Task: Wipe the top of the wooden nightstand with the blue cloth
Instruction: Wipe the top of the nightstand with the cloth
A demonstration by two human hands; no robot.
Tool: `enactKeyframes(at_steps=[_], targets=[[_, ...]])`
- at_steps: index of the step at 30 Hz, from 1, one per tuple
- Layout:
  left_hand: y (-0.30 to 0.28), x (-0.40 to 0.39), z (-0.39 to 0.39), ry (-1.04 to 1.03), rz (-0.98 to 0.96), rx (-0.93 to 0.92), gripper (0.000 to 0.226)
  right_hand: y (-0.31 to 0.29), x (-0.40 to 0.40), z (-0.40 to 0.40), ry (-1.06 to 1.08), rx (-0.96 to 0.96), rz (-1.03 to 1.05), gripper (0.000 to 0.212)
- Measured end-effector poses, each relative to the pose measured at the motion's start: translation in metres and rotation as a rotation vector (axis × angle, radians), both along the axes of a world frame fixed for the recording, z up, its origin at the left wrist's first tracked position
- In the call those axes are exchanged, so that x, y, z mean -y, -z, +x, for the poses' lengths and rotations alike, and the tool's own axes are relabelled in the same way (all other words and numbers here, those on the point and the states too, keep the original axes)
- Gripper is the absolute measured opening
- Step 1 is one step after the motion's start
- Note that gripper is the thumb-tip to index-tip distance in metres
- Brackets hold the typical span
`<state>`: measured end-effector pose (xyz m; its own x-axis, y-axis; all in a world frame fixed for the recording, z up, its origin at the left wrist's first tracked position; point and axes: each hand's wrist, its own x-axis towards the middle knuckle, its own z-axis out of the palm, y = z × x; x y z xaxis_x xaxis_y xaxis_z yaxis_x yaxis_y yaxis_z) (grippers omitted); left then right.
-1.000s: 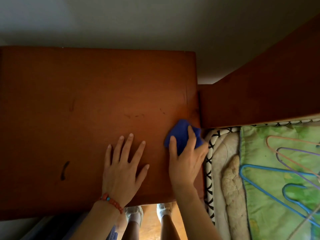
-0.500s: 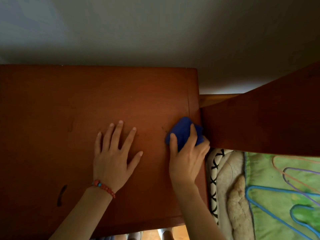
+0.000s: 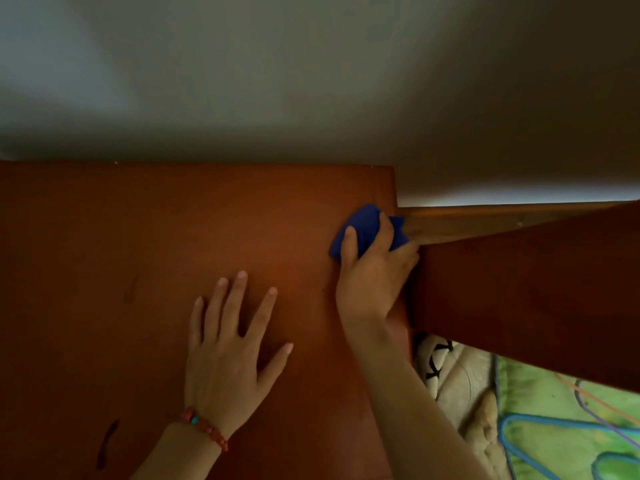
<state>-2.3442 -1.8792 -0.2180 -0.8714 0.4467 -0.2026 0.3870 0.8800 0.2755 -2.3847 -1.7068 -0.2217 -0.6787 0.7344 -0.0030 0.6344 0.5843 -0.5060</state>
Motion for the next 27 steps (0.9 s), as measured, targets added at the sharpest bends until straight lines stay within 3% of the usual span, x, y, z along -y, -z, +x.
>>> enactKeyframes(at_steps=[3,7,12,16,22,27], targets=[[-0.002,-0.009,-0.03,0.108,0.007,-0.072,0.067,0.0,-0.016,-0.041,0.016,-0.036,0.0,0.052],[-0.004,-0.011,-0.079,-0.012,-0.033,-0.063,0.07,0.001,-0.026,-0.065,0.039,-0.08,0.013,0.053],[0.002,-0.001,-0.077,-0.033,-0.058,-0.02,0.071,0.002,-0.022,-0.044,-0.039,-0.06,-0.045,0.054],[0.006,0.001,-0.075,-0.048,-0.051,-0.013,0.072,-0.002,-0.028,-0.065,0.024,-0.086,-0.044,0.056],[0.005,0.0,-0.072,-0.054,-0.035,-0.036,0.067,-0.002,0.012,-0.079,-0.313,-0.059,-0.036,0.058],[-0.002,0.022,-0.069,-0.077,-0.035,-0.012,0.07,-0.006,-0.034,-0.057,-0.083,-0.08,-0.053,0.053]])
